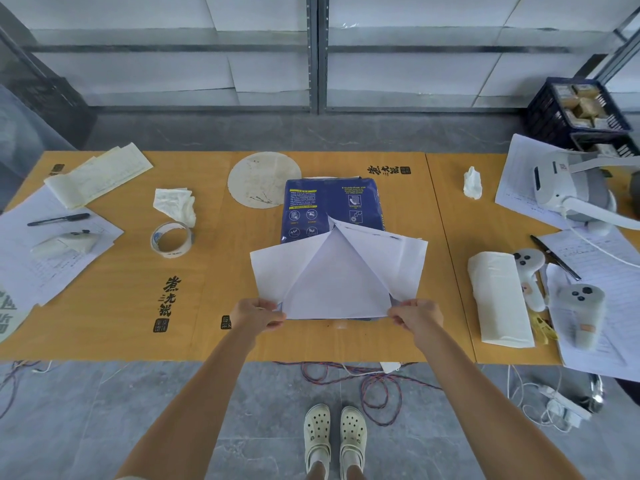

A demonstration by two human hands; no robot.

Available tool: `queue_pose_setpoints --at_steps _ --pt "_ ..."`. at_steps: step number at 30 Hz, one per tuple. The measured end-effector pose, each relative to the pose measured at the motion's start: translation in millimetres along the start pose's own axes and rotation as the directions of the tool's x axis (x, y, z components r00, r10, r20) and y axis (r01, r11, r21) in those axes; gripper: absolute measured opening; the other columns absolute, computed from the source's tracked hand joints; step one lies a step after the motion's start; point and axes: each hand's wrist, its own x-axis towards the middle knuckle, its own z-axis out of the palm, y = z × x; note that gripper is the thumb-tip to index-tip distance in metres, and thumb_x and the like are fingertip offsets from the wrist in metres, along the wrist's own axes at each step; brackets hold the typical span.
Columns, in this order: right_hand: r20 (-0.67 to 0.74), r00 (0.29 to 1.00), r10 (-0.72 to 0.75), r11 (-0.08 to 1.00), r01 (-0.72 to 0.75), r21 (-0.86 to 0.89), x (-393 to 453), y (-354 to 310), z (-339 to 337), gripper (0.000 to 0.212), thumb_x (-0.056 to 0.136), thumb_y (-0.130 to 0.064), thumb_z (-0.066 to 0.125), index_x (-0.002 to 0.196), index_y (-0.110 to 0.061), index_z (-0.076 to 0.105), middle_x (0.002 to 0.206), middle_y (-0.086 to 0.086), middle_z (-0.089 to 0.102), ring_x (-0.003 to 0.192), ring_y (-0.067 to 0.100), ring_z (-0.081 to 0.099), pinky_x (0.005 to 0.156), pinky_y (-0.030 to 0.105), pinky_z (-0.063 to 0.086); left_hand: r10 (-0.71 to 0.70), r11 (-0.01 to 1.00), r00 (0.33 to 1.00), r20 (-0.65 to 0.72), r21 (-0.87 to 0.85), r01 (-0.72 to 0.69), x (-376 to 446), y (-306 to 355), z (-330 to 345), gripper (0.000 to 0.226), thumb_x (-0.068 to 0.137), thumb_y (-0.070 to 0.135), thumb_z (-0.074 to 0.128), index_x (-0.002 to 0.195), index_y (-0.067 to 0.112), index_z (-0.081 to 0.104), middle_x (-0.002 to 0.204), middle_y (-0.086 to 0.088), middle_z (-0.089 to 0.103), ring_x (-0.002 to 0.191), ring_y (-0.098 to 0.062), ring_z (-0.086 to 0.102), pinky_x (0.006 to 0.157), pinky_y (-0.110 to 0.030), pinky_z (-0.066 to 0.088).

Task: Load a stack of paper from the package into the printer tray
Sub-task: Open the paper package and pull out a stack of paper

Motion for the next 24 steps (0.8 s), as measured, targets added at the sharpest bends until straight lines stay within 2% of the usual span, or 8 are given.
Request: queue_pose_setpoints --at_steps 2,5,7,11,16,19,21,24 --pt "0.034 0.999 -0.017 1.0 0.017 -0.002 -1 3 -3 0.018 0.058 -0.002 0.075 0.065 -0.014 0.064 0.053 0.003 0.063 0.044 0.013 0.056 0.045 0.021 0.047 -0.017 1.0 0.999 0.033 -0.024 0.017 -3 -3 -2 0.026 0.061 -0.009 0.08 0.08 0.005 0.069 0.087 -0.013 0.069 0.064 -0.027 0.071 0.064 -0.031 0.062" --pt "0.131 0.991 -0.017 0.999 0.022 -0.035 -1 8 -9 0.015 0.06 0.0 0.072 0.069 -0.011 0.072 0.047 0.005 0.06 0.035 0.012 0.048 0.034 0.018 0.036 -0.018 0.999 0.994 0.108 -0.027 0.021 -8 -9 -6 0.035 0.06 -0.012 0.08 0.091 0.005 0.074 0.092 -0.014 0.07 0.072 -0.028 0.072 0.075 -0.037 0.061" --pt "0.191 0.981 0.008 0.999 0.001 -0.046 -1 13 -10 0.007 0.063 0.004 0.067 0.068 -0.001 0.069 0.051 0.011 0.056 0.039 0.017 0.045 0.037 0.02 0.031 -0.01 0.999 0.983 0.183 -0.031 0.016 -11 -14 -8 0.04 0.062 -0.013 0.078 0.099 0.002 0.072 0.093 -0.013 0.07 0.074 -0.027 0.071 0.076 -0.034 0.061" --pt "0.283 0.954 0.095 0.994 -0.075 -0.081 -6 26 -11 0.013 0.072 0.006 0.058 0.062 -0.002 0.056 0.056 0.011 0.049 0.039 0.018 0.045 0.038 0.018 0.031 -0.031 1.0 0.955 0.294 0.007 0.031 -17 -23 -9 0.049 0.068 -0.015 0.072 0.115 -0.01 0.059 0.096 -0.022 0.068 0.077 -0.027 0.068 0.081 -0.034 0.058" --pt "0.349 0.927 0.138 0.99 -0.125 -0.06 -6 41 -18 0.012 0.078 0.005 0.056 0.068 -0.003 0.058 0.06 0.011 0.049 0.042 0.018 0.05 0.033 0.018 0.035 -0.043 0.999 0.927 0.373 0.019 0.038 -22 -32 -11 0.029 0.073 -0.014 0.068 0.1 -0.005 0.067 0.095 -0.022 0.069 0.079 -0.027 0.068 0.062 -0.023 0.06" --pt "0.356 0.93 0.092 0.995 -0.095 -0.009 -6 38 -15 0.013 0.08 0.005 0.055 0.078 -0.007 0.061 0.067 0.01 0.059 0.056 0.018 0.058 0.038 0.019 0.048 -0.019 0.999 0.933 0.36 -0.019 0.027 -21 -28 -6 0.013 0.078 -0.012 0.064 0.08 0.001 0.067 0.097 -0.019 0.067 0.081 -0.025 0.066 0.084 -0.033 0.057" --pt "0.348 0.938 0.009 0.997 -0.034 0.066 -4 34 -12 0.015 0.081 0.003 0.056 0.088 -0.009 0.063 0.075 0.01 0.061 0.06 0.018 0.057 0.049 0.023 0.05 0.023 0.998 0.945 0.326 -0.056 -0.004 -20 -23 0 0.014 0.08 -0.01 0.061 0.09 -0.001 0.066 0.103 -0.019 0.066 0.09 -0.031 0.065 0.092 -0.039 0.051" --pt "0.315 0.946 -0.082 0.989 0.04 0.14 0 28 -6 0.023 0.081 0.003 0.059 0.101 -0.006 0.06 0.081 0.01 0.063 0.069 0.024 0.062 0.057 0.03 0.052 0.066 0.994 0.962 0.265 -0.102 -0.04 -17 -17 10 0.032 0.082 -0.008 0.058 0.113 -0.002 0.059 0.11 -0.018 0.064 0.101 -0.034 0.062 0.091 -0.042 0.051"
